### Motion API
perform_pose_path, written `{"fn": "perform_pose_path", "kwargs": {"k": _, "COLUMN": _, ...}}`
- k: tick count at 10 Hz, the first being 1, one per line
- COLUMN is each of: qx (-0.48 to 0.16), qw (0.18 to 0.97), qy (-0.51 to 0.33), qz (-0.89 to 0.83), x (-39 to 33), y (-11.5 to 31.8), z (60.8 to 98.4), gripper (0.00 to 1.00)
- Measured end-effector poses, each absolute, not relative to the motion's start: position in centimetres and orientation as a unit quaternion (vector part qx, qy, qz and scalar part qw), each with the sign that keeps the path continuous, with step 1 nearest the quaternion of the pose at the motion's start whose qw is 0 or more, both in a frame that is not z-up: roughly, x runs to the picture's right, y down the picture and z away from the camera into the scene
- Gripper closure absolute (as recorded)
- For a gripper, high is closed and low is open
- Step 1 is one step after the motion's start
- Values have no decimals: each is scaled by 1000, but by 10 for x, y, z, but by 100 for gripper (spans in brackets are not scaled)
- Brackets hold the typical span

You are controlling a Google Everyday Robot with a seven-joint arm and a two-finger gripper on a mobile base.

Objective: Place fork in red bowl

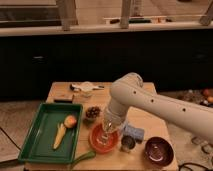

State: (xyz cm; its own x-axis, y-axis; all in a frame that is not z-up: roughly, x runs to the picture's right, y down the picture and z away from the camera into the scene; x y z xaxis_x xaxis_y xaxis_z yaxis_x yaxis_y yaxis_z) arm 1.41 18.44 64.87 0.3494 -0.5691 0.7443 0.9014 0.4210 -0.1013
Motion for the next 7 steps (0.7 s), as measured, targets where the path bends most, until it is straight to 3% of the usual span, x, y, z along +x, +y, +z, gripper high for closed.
{"fn": "perform_pose_path", "kwargs": {"k": 3, "qx": -262, "qw": 775, "qy": -321, "qz": -477, "x": 7, "y": 190, "z": 658, "gripper": 77}}
{"fn": "perform_pose_path", "kwargs": {"k": 7, "qx": -264, "qw": 774, "qy": -324, "qz": -477, "x": 4, "y": 194, "z": 663, "gripper": 34}}
